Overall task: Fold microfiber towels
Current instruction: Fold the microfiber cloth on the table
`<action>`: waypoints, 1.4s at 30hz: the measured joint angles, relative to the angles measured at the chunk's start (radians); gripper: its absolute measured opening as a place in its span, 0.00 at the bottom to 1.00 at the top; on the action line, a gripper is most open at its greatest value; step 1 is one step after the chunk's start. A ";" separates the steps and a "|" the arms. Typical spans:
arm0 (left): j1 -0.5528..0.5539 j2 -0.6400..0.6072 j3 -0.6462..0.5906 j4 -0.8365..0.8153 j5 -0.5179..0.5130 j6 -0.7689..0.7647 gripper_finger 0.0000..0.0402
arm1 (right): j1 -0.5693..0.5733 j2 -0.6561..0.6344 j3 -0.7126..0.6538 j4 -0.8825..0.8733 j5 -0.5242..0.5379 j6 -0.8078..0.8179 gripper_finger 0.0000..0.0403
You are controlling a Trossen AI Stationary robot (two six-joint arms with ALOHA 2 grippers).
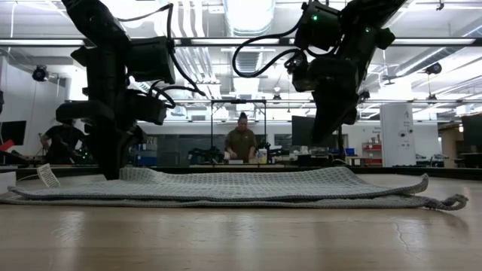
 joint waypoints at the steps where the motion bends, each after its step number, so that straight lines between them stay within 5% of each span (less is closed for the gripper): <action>1: 0.000 0.000 0.000 0.000 0.000 0.000 0.04 | 0.000 0.000 0.000 0.004 0.000 0.000 0.10; 11: 0.000 0.000 0.000 0.000 0.000 0.000 0.04 | 0.000 -0.004 0.000 0.030 0.003 0.003 0.12; 30: 0.001 0.000 0.000 0.000 0.000 0.000 0.04 | 0.000 -0.011 0.000 0.025 -0.005 0.022 0.43; 42: 0.001 0.000 0.000 0.001 0.000 0.000 0.04 | 0.002 0.004 -0.060 0.048 -0.005 0.067 0.45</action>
